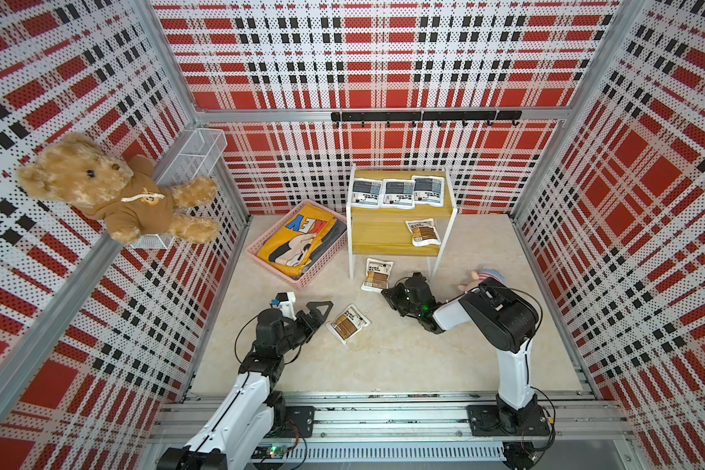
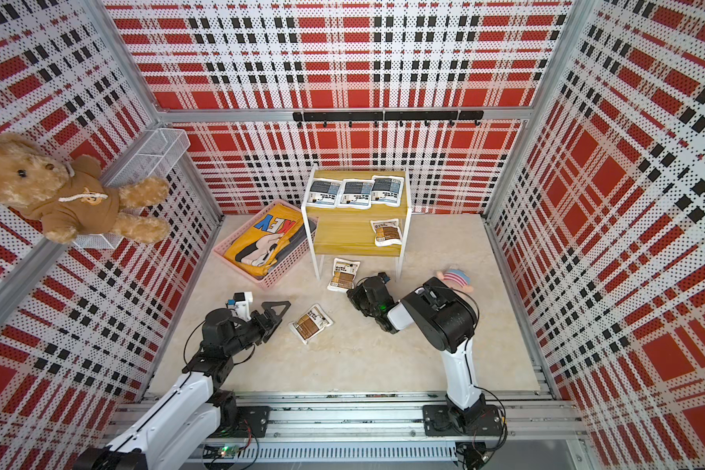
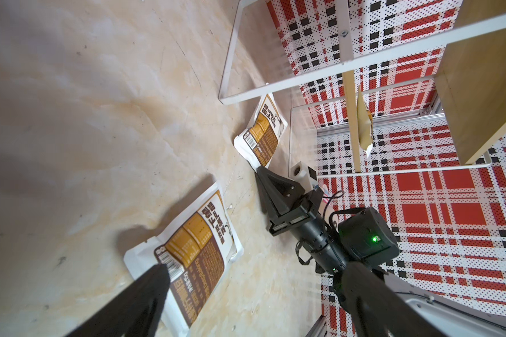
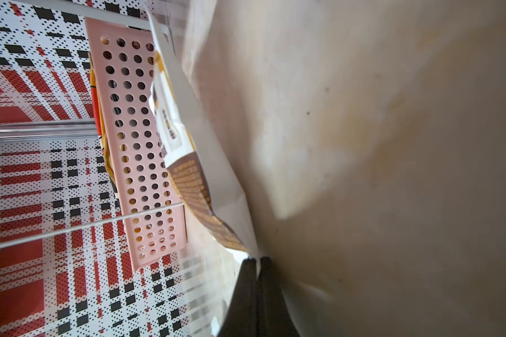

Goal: Place the bagged coffee beans on the shelf by color
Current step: Pick up the bagged coffee beans at the center of the board.

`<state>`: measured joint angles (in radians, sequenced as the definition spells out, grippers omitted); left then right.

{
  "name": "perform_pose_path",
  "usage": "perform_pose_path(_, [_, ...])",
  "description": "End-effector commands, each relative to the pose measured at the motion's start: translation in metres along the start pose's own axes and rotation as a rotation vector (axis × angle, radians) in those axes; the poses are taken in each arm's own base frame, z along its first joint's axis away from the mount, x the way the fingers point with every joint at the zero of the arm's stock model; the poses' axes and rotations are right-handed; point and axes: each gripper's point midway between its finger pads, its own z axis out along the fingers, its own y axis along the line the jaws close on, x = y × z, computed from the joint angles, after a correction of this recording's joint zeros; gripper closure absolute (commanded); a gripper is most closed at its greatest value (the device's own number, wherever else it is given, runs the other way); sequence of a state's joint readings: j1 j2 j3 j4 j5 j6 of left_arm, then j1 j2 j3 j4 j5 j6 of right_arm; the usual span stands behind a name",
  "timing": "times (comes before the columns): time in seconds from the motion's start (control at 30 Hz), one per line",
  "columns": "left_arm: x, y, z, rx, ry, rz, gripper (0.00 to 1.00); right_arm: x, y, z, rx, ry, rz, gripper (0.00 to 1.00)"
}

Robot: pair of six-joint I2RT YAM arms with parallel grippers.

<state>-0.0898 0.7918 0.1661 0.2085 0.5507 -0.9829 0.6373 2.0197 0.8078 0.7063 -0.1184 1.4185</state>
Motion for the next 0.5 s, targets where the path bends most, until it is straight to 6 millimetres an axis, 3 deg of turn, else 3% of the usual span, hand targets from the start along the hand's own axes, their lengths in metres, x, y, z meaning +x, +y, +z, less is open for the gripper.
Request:
perform_pose_path(0.0, [0.001, -0.001, -0.002, 0.017, 0.000, 0.017, 0.01, -0.004, -0.004, -0.014, 0.039, -0.017, -0.043, 1.00])
perform_pose_path(0.23, [0.004, -0.015, -0.004, 0.053, 0.000, 0.035, 0.01, 0.008, 0.016, -0.058, 0.074, 0.039, -0.187, 1.00])
perform_pose_path(0.47, [0.027, -0.043, 0.005, 0.091, 0.045, 0.102, 0.01, 0.016, 0.036, -0.124, 0.087, 0.054, -0.301, 1.00])
